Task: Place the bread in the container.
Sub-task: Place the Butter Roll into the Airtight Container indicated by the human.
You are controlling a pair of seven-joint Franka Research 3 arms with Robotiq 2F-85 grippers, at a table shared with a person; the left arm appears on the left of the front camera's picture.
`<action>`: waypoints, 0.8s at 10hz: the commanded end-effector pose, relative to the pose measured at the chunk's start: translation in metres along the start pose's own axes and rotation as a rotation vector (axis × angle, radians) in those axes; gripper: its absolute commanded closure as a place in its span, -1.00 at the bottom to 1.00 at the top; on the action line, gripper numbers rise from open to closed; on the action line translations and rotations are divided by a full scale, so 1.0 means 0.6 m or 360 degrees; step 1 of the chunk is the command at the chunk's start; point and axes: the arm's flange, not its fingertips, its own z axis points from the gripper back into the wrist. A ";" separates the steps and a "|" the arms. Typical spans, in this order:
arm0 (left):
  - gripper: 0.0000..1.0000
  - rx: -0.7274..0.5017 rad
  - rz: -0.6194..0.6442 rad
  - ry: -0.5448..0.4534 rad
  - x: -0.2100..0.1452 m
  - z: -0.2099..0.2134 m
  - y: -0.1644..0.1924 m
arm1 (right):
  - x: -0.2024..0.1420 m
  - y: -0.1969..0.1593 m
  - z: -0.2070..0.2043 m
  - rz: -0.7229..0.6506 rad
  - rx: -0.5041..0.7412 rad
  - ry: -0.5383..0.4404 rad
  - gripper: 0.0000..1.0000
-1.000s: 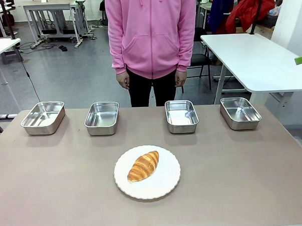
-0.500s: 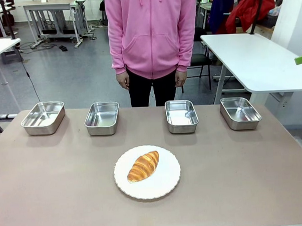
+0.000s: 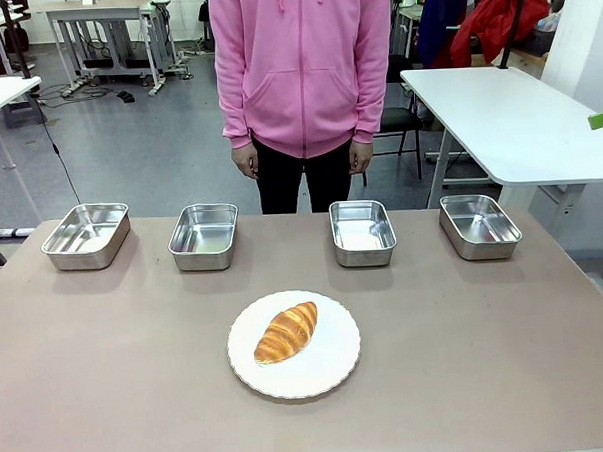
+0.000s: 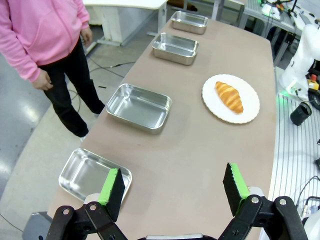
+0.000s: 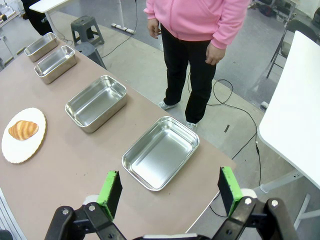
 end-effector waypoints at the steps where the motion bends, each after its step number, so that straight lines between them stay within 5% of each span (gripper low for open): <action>1: -1.00 -0.0008 -0.0019 -0.0007 0.000 0.002 -0.002 | 0.004 -0.002 -0.002 -0.0001 0.0003 -0.0043 -1.00; 8: -1.00 -0.0008 -0.0019 -0.0007 0.000 0.002 -0.002 | 0.004 -0.002 -0.002 -0.0001 0.0003 -0.0043 -1.00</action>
